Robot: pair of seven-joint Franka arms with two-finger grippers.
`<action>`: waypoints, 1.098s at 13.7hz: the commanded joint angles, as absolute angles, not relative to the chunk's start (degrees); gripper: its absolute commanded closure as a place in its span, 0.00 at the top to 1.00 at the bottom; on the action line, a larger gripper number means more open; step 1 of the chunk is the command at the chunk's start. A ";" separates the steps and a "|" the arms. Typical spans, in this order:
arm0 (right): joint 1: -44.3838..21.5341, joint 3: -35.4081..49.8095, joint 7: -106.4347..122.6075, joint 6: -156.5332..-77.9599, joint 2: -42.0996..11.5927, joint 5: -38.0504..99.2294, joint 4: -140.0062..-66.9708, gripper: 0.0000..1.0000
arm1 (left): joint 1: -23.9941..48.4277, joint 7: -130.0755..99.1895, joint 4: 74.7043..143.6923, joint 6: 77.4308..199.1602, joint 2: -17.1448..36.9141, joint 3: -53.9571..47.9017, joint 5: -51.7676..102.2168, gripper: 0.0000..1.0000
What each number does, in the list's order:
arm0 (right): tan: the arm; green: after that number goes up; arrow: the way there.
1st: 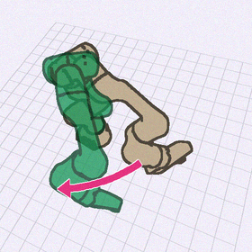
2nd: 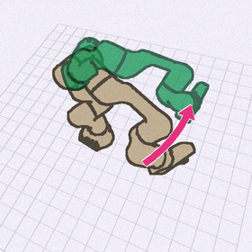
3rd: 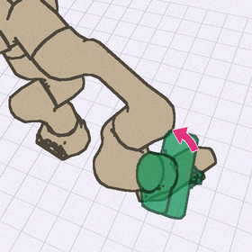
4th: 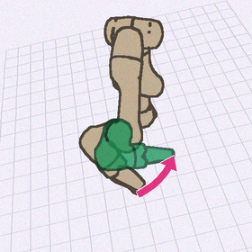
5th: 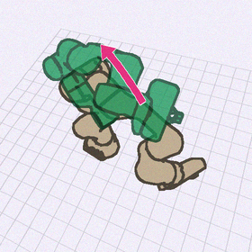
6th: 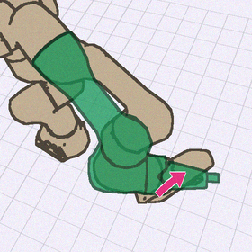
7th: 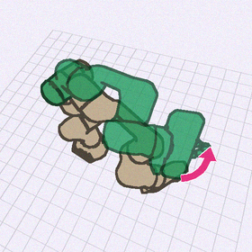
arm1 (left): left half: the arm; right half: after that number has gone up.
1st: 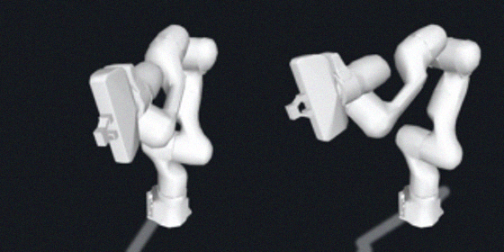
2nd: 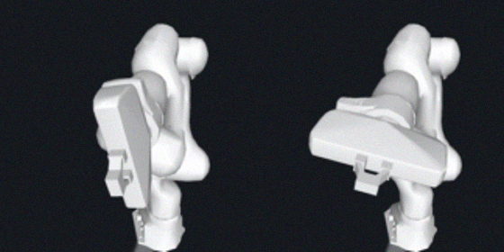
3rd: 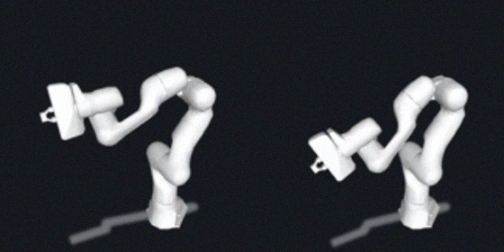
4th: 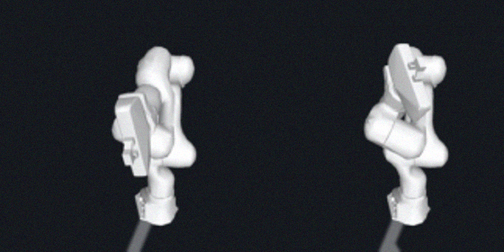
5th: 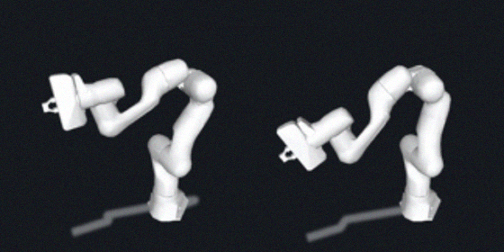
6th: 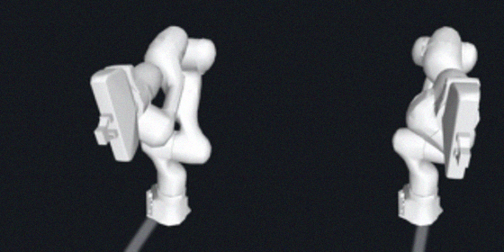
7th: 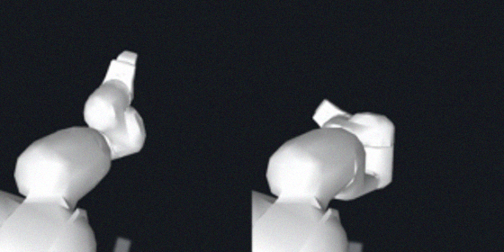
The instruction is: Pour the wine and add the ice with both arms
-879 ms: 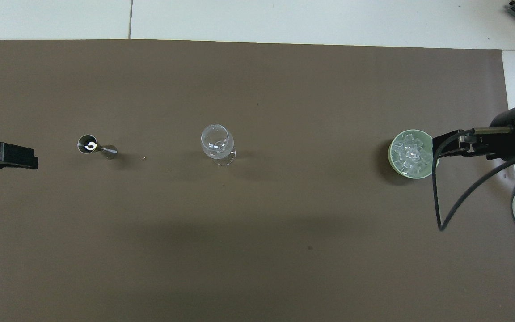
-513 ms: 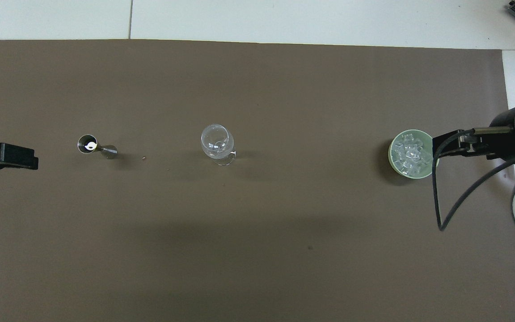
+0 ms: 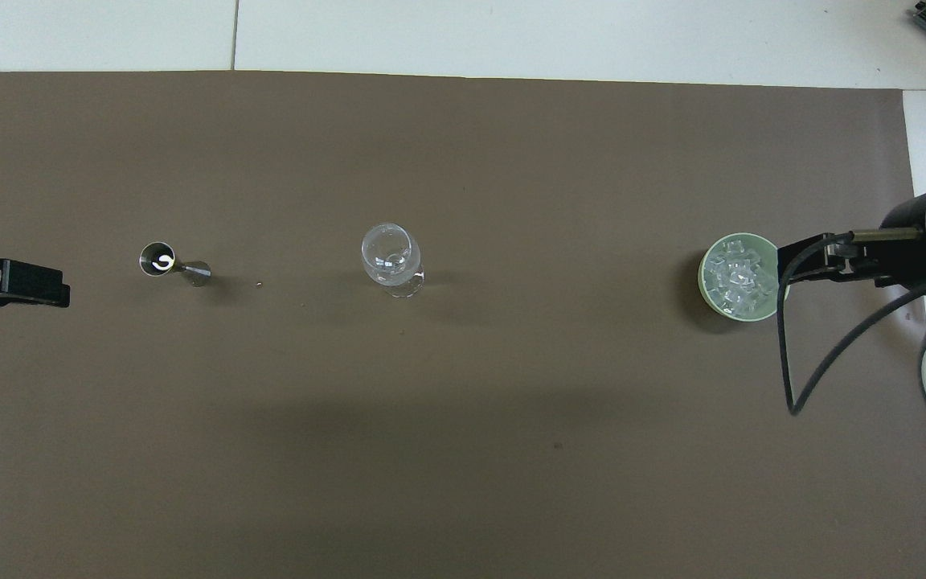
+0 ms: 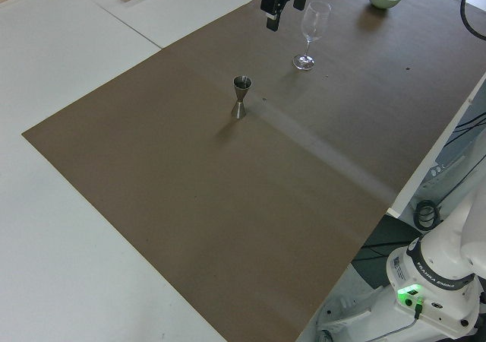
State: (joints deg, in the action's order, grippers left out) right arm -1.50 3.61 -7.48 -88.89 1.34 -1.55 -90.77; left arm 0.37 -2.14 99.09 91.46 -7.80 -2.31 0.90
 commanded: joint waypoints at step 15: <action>-1.23 3.78 -6.15 -88.51 2.02 -1.49 -91.41 1.00 | -0.18 -5.88 107.05 93.43 -11.96 -2.29 0.44 1.00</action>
State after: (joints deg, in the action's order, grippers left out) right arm -1.50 3.61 -7.48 -88.89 1.34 -1.55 -90.77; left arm 0.28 -4.61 105.46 93.50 -10.70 -2.07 0.90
